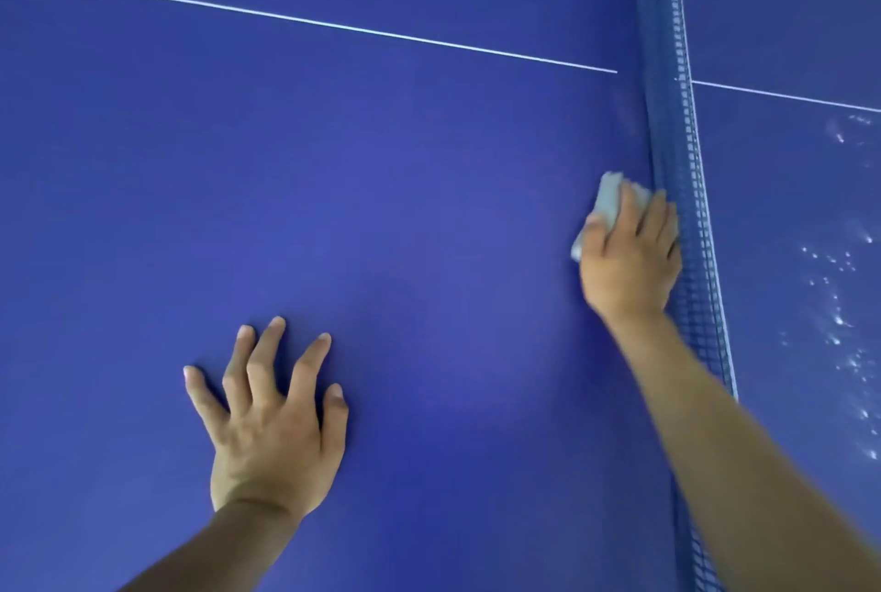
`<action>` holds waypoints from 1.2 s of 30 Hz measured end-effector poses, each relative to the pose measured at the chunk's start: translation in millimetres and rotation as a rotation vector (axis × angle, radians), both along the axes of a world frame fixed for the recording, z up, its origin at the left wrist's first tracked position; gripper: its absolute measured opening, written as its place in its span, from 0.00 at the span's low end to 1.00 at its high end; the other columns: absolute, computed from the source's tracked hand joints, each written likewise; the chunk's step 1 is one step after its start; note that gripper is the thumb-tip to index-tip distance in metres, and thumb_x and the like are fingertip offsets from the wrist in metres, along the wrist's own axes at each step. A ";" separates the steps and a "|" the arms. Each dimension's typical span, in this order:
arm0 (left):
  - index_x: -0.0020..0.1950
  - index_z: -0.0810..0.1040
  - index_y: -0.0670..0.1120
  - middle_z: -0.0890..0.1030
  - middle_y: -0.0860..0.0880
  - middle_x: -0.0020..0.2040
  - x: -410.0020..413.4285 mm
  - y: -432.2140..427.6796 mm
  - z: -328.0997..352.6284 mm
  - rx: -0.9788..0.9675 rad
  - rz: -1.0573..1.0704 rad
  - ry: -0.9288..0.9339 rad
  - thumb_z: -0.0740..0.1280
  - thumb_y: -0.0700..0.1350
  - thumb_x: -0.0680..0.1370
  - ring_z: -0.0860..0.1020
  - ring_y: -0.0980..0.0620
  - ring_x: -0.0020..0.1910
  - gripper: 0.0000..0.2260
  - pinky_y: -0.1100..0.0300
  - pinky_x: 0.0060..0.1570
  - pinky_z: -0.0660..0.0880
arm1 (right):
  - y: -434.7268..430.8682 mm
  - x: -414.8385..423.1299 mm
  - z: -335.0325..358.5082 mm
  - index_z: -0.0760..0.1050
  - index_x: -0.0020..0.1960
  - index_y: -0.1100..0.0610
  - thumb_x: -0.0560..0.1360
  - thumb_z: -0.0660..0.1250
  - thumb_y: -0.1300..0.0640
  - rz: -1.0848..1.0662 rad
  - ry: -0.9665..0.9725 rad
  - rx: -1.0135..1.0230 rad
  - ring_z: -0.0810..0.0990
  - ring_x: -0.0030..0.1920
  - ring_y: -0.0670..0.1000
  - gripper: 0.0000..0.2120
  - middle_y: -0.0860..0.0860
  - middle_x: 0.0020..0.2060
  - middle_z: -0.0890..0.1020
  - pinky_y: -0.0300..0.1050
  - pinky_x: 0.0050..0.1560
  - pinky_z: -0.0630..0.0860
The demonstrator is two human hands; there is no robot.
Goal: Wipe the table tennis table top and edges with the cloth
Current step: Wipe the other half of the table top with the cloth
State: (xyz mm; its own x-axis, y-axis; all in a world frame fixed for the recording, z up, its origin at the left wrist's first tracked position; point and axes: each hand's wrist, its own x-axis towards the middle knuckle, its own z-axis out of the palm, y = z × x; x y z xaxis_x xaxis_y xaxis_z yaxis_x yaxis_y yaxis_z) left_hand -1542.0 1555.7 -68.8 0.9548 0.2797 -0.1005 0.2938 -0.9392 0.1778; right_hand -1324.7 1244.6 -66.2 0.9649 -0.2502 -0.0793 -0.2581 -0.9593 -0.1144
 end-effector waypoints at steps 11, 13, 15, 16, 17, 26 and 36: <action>0.72 0.72 0.49 0.65 0.38 0.77 -1.9 3.1 -3.9 0.017 -0.023 -0.017 0.55 0.55 0.79 0.61 0.33 0.78 0.24 0.23 0.73 0.50 | 137.7 164.3 3.9 0.50 0.85 0.50 0.85 0.46 0.41 0.250 0.065 -0.009 0.46 0.84 0.64 0.30 0.62 0.84 0.51 0.67 0.81 0.43; 0.73 0.71 0.49 0.65 0.38 0.77 -2.6 3.4 -4.2 0.018 -0.026 -0.022 0.55 0.55 0.79 0.62 0.33 0.78 0.24 0.23 0.73 0.50 | 177.5 112.8 1.5 0.50 0.85 0.50 0.85 0.48 0.41 0.526 0.065 0.000 0.46 0.84 0.64 0.31 0.62 0.84 0.51 0.67 0.81 0.41; 0.73 0.72 0.49 0.66 0.38 0.77 -1.9 2.8 -4.6 0.030 -0.026 -0.015 0.55 0.55 0.78 0.62 0.34 0.78 0.24 0.23 0.73 0.50 | 199.4 44.1 -4.2 0.54 0.84 0.50 0.85 0.49 0.41 0.786 0.028 0.013 0.49 0.84 0.64 0.30 0.61 0.83 0.55 0.66 0.81 0.43; 0.73 0.72 0.49 0.66 0.38 0.77 -1.0 2.8 -4.3 0.034 -0.025 -0.006 0.55 0.55 0.79 0.61 0.34 0.78 0.24 0.23 0.73 0.50 | 201.7 8.7 -6.5 0.56 0.84 0.51 0.85 0.49 0.41 0.889 0.007 0.027 0.50 0.83 0.64 0.30 0.61 0.83 0.58 0.65 0.81 0.45; 0.73 0.73 0.49 0.66 0.38 0.77 0.3 2.7 -3.5 0.034 -0.023 0.004 0.55 0.55 0.79 0.61 0.34 0.78 0.24 0.24 0.73 0.50 | 197.1 -22.5 -7.4 0.58 0.84 0.53 0.86 0.48 0.42 0.973 0.001 0.041 0.51 0.83 0.63 0.29 0.61 0.82 0.59 0.65 0.82 0.47; 0.72 0.76 0.50 0.68 0.39 0.77 2.2 2.2 -1.6 0.041 -0.050 0.010 0.55 0.55 0.79 0.63 0.36 0.78 0.24 0.23 0.72 0.53 | 63.3 35.6 0.8 0.49 0.86 0.53 0.84 0.40 0.44 0.344 0.050 -0.043 0.47 0.84 0.64 0.32 0.62 0.84 0.51 0.69 0.81 0.43; 0.74 0.70 0.55 0.65 0.44 0.79 -2.0 5.9 -7.6 -0.014 -0.021 -0.013 0.54 0.56 0.80 0.59 0.41 0.81 0.22 0.26 0.75 0.49 | 211.9 18.3 0.5 0.51 0.85 0.50 0.87 0.46 0.47 1.039 0.020 -0.009 0.49 0.84 0.62 0.27 0.57 0.84 0.54 0.67 0.81 0.47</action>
